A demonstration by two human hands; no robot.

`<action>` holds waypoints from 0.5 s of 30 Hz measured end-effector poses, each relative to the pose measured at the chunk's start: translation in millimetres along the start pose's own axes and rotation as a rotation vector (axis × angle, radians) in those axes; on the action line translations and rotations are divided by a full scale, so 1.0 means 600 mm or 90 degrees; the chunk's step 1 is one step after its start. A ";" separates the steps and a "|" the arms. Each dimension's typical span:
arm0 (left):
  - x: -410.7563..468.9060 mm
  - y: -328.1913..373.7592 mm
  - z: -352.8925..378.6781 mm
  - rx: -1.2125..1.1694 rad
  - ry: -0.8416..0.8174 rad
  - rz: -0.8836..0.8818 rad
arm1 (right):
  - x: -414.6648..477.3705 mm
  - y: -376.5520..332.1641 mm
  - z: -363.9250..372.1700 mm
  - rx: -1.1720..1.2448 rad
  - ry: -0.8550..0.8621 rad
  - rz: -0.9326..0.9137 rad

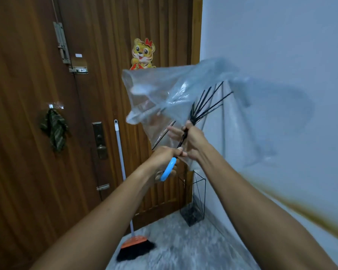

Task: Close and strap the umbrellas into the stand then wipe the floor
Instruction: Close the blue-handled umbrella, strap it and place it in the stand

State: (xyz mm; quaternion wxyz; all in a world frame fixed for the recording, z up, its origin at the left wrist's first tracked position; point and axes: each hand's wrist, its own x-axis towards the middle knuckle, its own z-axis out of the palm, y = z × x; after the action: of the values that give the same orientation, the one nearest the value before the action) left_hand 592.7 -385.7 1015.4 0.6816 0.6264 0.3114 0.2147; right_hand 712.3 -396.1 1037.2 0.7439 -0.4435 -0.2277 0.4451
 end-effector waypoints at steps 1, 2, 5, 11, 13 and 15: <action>0.004 0.000 0.004 -0.009 0.013 0.007 | -0.003 0.018 0.000 -0.007 -0.010 0.005; 0.008 -0.002 0.006 -0.014 0.023 0.012 | -0.003 0.032 -0.001 -0.017 -0.019 0.009; 0.013 -0.018 0.000 -0.021 0.016 -0.006 | -0.001 0.059 -0.016 -0.098 -0.015 0.015; 0.007 -0.030 -0.042 0.034 0.058 0.036 | -0.006 0.093 -0.024 -0.207 -0.018 -0.030; 0.015 -0.028 -0.056 0.069 0.115 0.047 | -0.010 0.106 -0.019 -0.296 -0.021 -0.054; 0.024 -0.025 -0.068 0.054 0.171 0.045 | -0.015 0.114 -0.019 -0.381 -0.071 -0.050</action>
State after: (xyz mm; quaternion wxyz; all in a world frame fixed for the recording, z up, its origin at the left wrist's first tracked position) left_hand 573.3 -348.3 997.4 0.5986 0.6309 0.3863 0.3073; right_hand 684.7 -394.8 973.2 0.5832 -0.6087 -0.4059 0.3530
